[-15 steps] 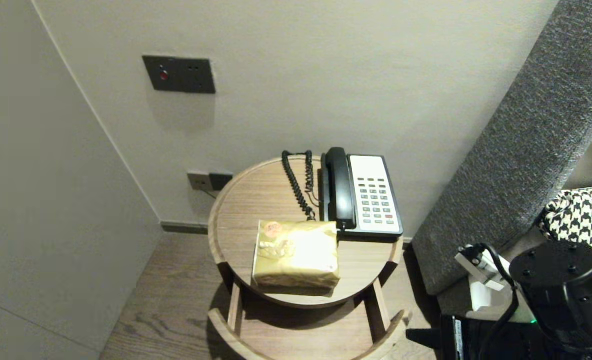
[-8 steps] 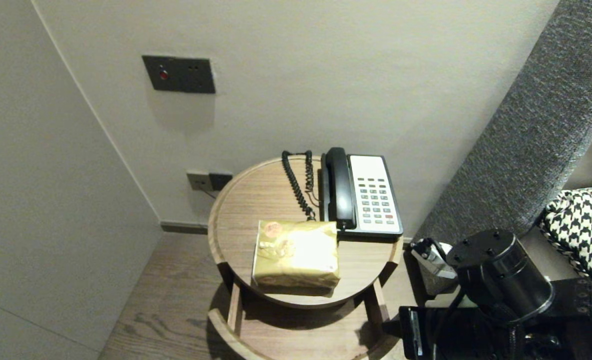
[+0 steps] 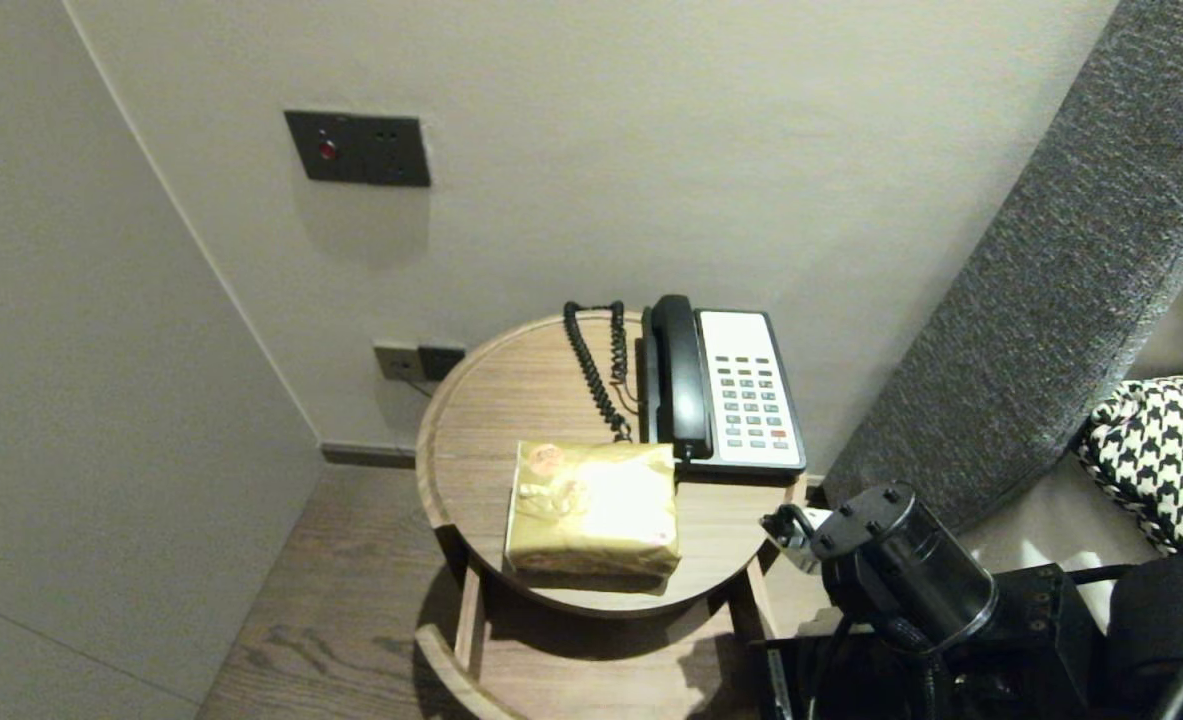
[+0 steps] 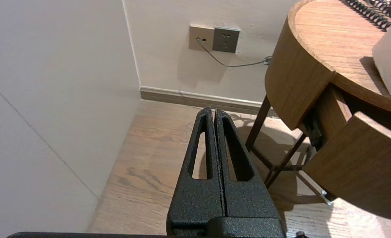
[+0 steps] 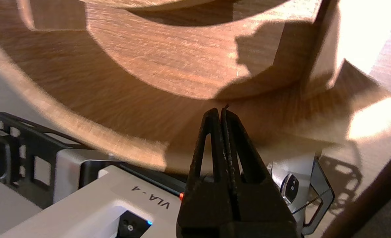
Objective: Open the nightstand drawer
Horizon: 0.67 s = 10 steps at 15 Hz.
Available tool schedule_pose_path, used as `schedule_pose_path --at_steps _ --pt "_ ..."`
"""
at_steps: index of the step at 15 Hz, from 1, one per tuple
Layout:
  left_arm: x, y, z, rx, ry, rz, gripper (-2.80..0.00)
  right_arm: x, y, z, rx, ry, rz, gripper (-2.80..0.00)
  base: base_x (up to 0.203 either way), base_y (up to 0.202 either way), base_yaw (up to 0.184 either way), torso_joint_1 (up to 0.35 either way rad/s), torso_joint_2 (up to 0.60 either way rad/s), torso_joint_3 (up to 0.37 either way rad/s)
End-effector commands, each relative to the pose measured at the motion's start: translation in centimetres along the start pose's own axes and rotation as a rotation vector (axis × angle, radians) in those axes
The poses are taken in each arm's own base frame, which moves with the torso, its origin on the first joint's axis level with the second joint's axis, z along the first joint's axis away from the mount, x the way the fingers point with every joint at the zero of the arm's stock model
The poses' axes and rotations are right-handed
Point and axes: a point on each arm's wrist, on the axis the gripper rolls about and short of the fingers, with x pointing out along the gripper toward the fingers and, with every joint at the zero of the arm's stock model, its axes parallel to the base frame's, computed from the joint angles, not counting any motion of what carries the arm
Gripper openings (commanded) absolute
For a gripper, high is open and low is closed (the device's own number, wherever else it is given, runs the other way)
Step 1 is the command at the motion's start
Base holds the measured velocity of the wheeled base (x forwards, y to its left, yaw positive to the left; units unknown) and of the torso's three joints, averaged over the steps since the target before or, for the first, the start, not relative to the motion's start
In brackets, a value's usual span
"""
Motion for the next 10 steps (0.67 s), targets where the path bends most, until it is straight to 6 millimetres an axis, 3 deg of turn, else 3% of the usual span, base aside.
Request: schedule_pose_path --at_steps 1,6,10 --pt "0.0 0.0 0.0 0.0 -0.002 0.001 -2.8 1.1 0.0 -0.3 -0.001 0.037 -0.02 -2.8 0.0 0.0 0.0 0.0 0.0 0.0" --pt "0.0 0.0 0.0 0.0 -0.002 0.001 -2.8 0.8 0.8 -1.6 -0.033 0.067 0.001 -2.8 0.0 0.0 0.0 0.0 0.0 0.0" --pt "0.0 0.0 0.0 0.0 -0.002 0.0 -2.8 0.8 1.2 -4.1 -0.091 0.137 0.005 -2.8 0.0 0.0 0.0 0.0 0.0 0.0"
